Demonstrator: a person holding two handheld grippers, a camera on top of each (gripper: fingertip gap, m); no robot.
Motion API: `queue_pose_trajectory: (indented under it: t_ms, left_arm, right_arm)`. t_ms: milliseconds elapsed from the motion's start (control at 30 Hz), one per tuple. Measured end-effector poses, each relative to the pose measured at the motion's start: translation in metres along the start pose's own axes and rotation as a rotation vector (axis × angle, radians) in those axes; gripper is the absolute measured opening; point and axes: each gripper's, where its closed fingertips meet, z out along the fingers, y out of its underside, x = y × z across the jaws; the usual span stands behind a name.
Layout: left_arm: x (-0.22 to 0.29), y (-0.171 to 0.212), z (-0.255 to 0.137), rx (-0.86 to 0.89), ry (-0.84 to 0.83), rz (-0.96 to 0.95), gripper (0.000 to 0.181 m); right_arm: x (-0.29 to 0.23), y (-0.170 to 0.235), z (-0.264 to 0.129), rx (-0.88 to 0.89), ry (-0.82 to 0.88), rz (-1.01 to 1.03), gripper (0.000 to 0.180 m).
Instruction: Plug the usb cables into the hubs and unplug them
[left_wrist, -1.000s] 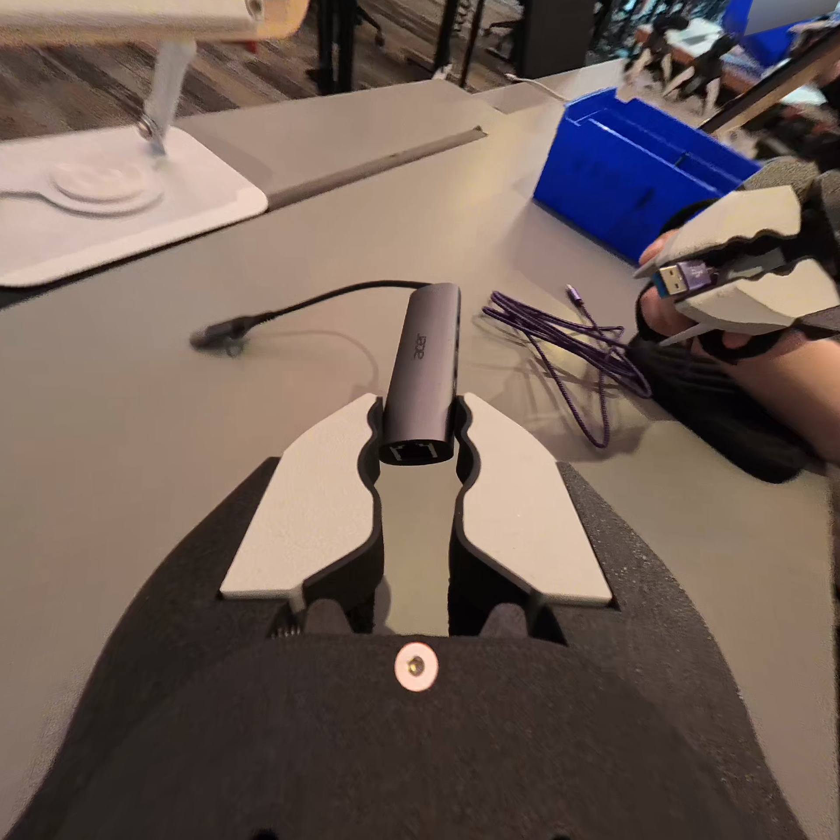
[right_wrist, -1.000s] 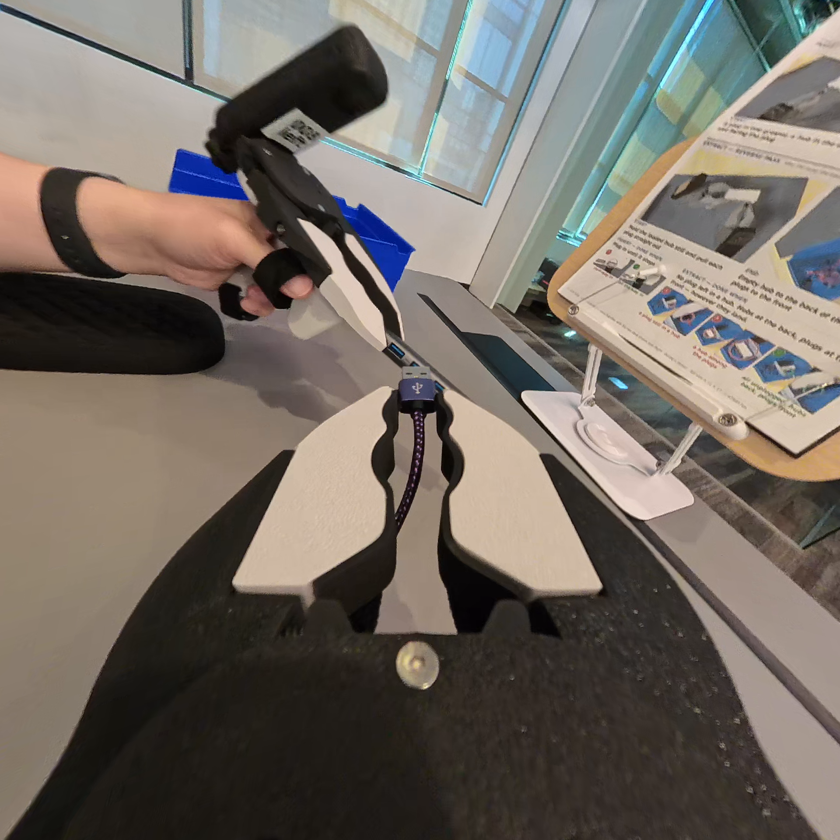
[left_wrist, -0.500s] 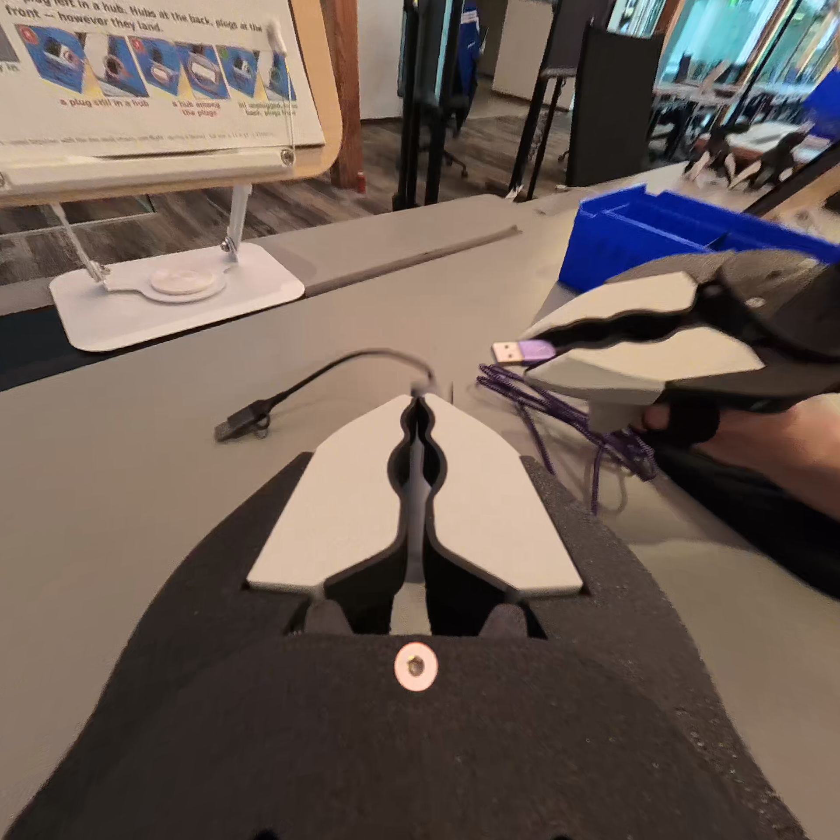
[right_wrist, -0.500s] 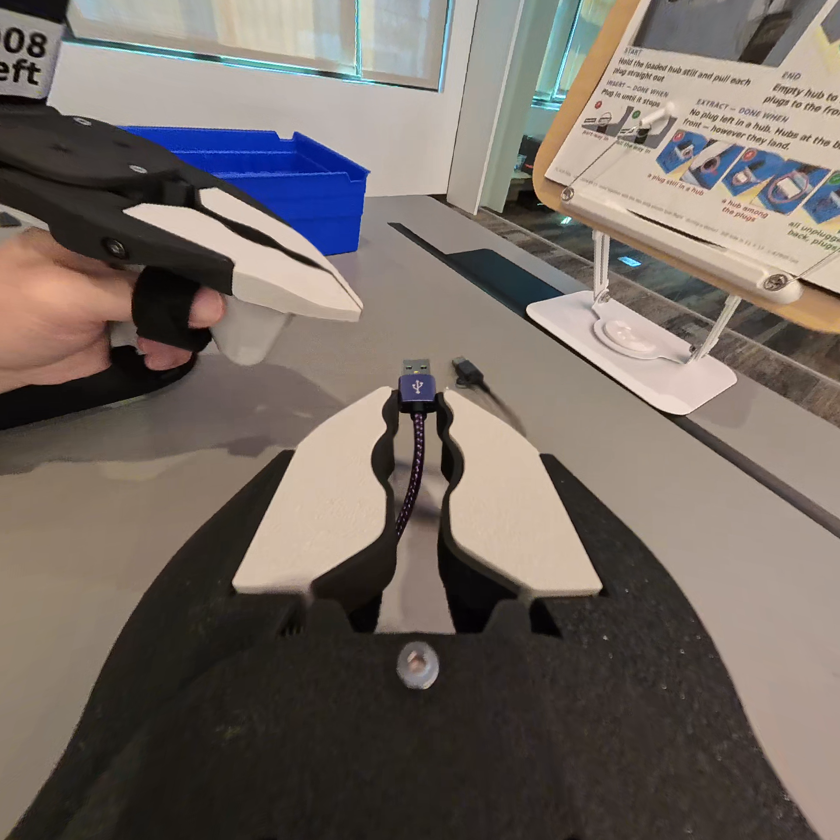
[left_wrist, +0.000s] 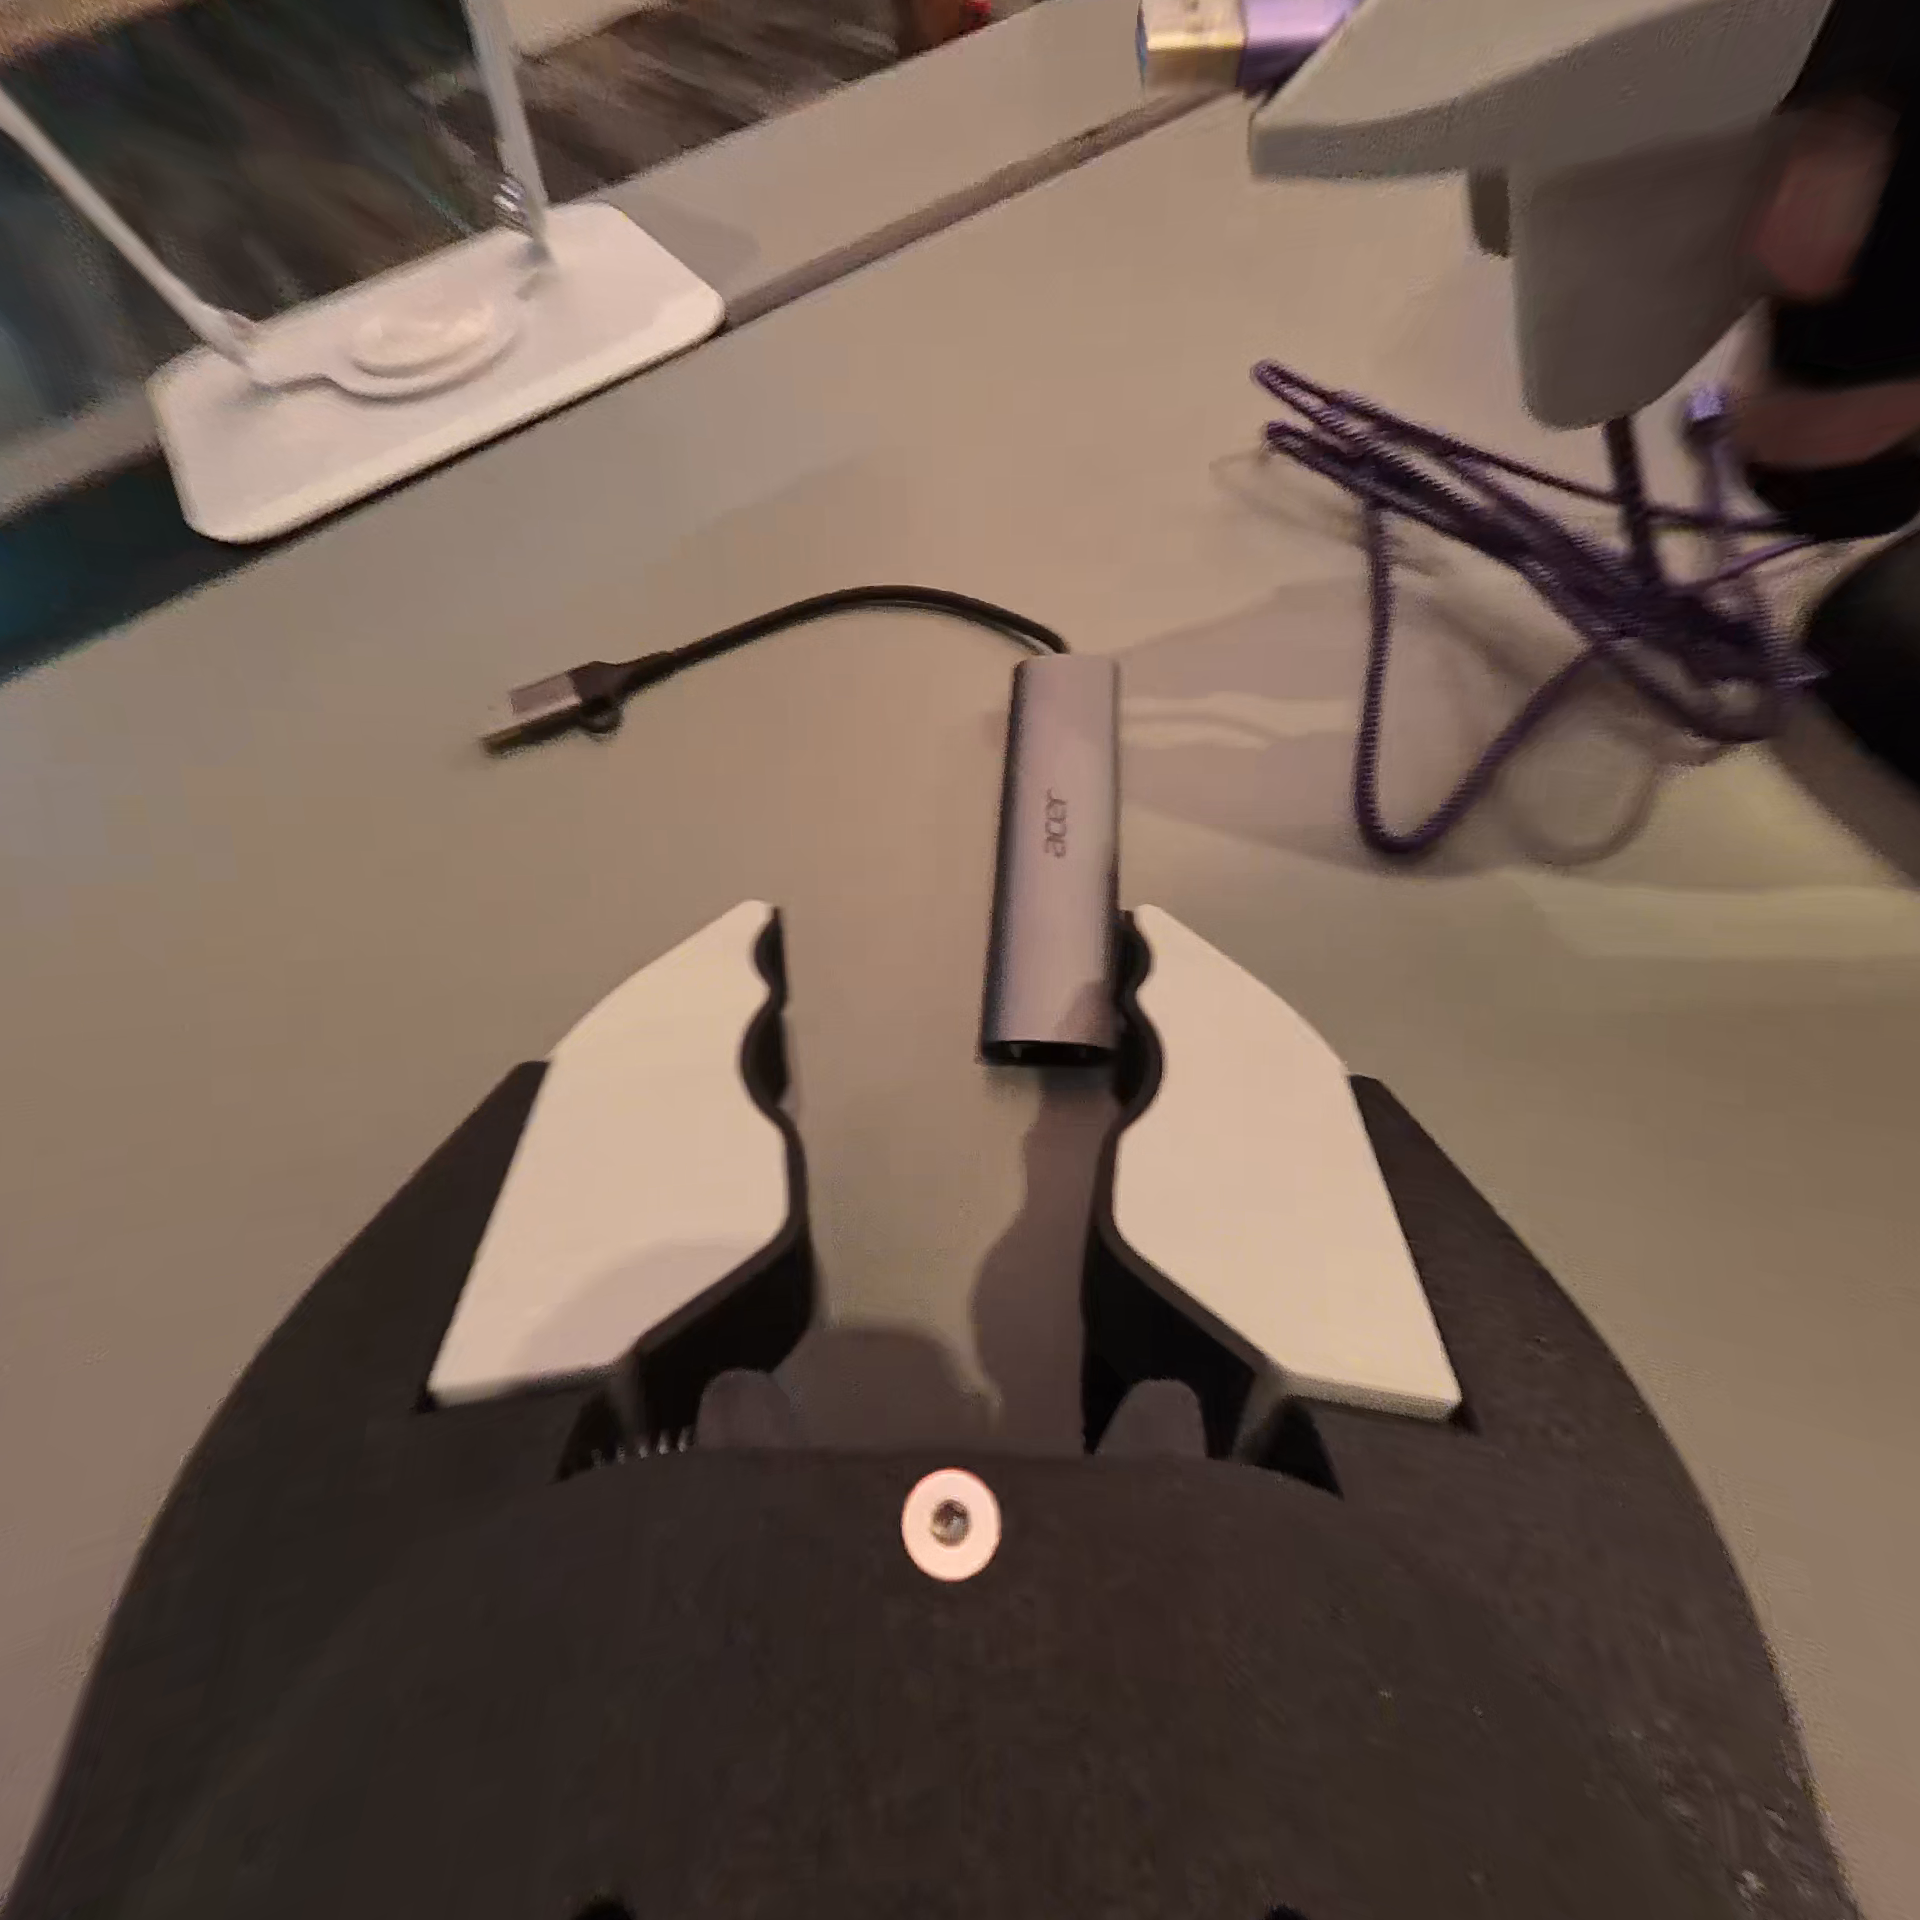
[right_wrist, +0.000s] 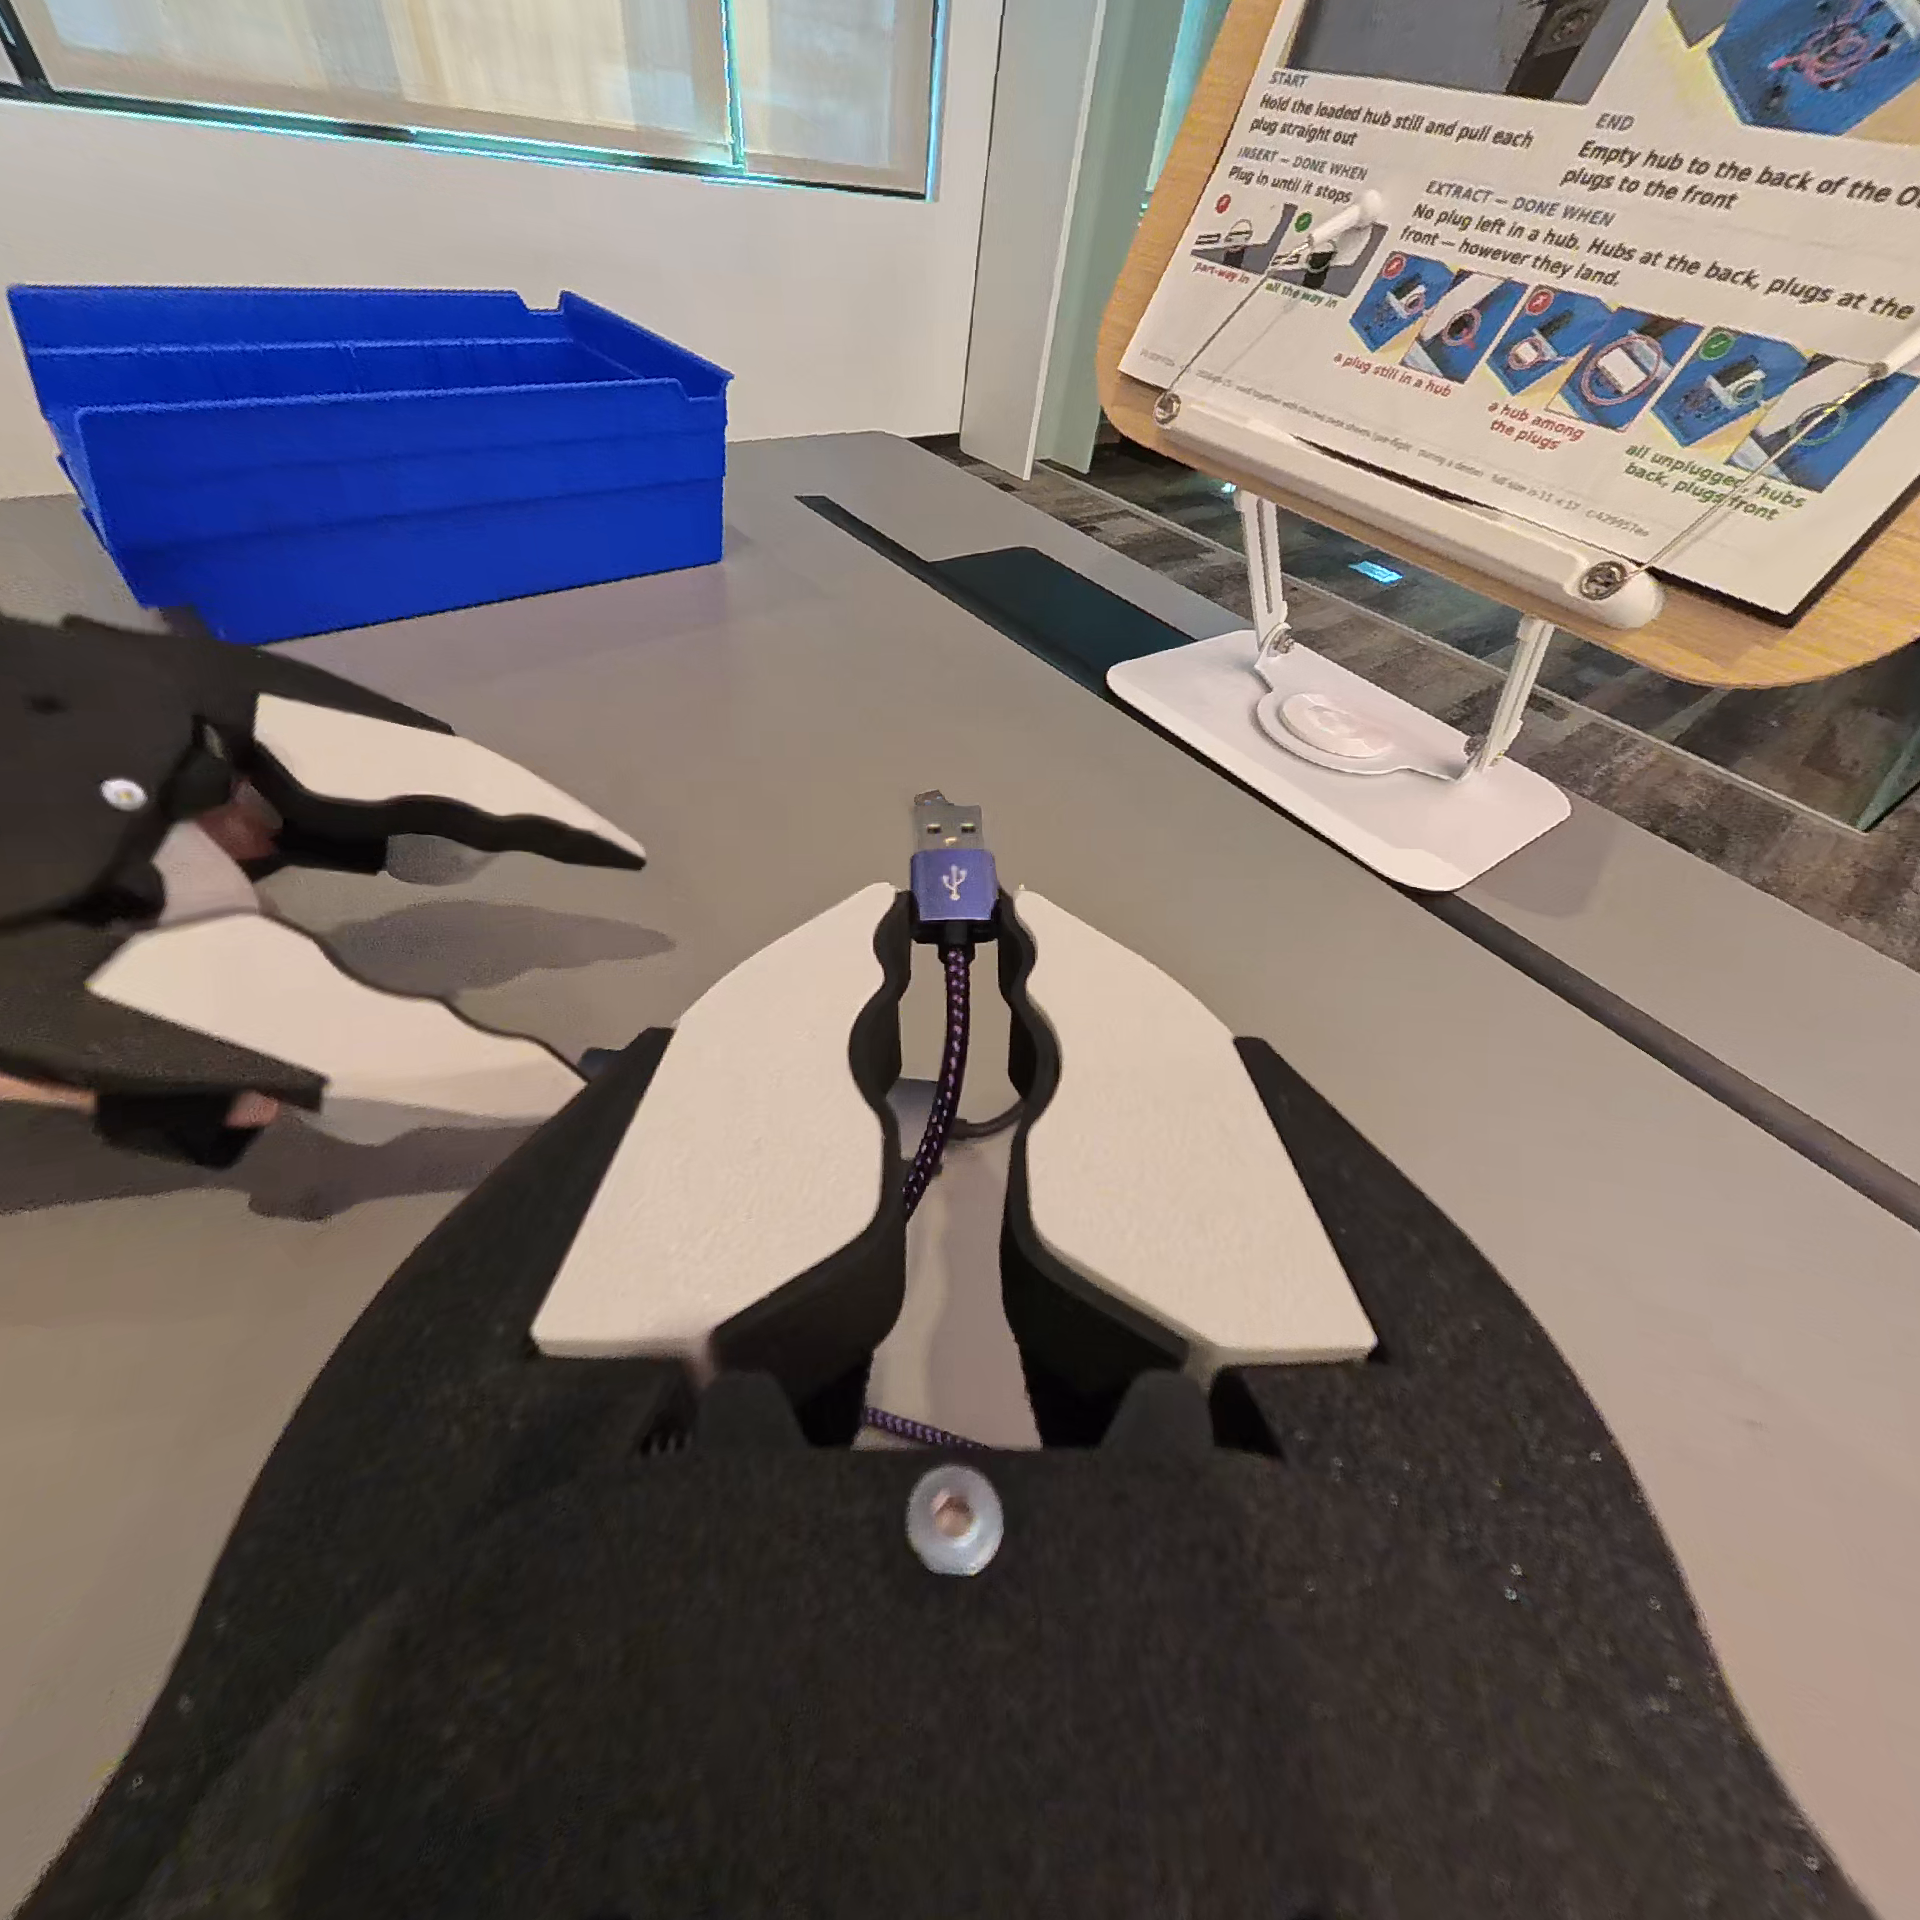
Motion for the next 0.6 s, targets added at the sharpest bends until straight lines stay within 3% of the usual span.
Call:
queue_pose_trajectory:
  t_ms: [33, 133, 300, 500, 567, 600]
  left_arm:
    - [0.0, 0.002, 0.006, 0.003, -0.046, 0.016, 0.074]
    - [0.01, 0.01, 0.024, -0.094, -0.048, 0.047, 0.075]
    - [0.033, 0.022, 0.041, -0.255, 0.136, -0.124, 0.06]
    - [0.031, 0.023, 0.041, -0.252, 0.126, -0.098, 0.055]
    - [0.032, 0.022, 0.041, -0.256, 0.153, -0.073, 0.031]
    - [0.032, 0.022, 0.041, -0.257, 0.167, -0.063, 0.031]
  right_arm:
    - [0.0, 0.0, -0.001, -0.002, 0.002, -0.005, 0.015]
    - [0.0, 0.001, -0.002, -0.008, 0.005, -0.025, 0.015]
    - [0.002, 0.0, -0.004, -0.001, 0.002, -0.025, 0.015]
    - [0.004, 0.001, -0.005, 0.001, -0.006, -0.017, 0.015]
    - [0.003, 0.001, -0.005, -0.001, -0.008, -0.02, 0.015]
    - [0.003, 0.001, -0.006, -0.002, -0.009, -0.023, 0.015]
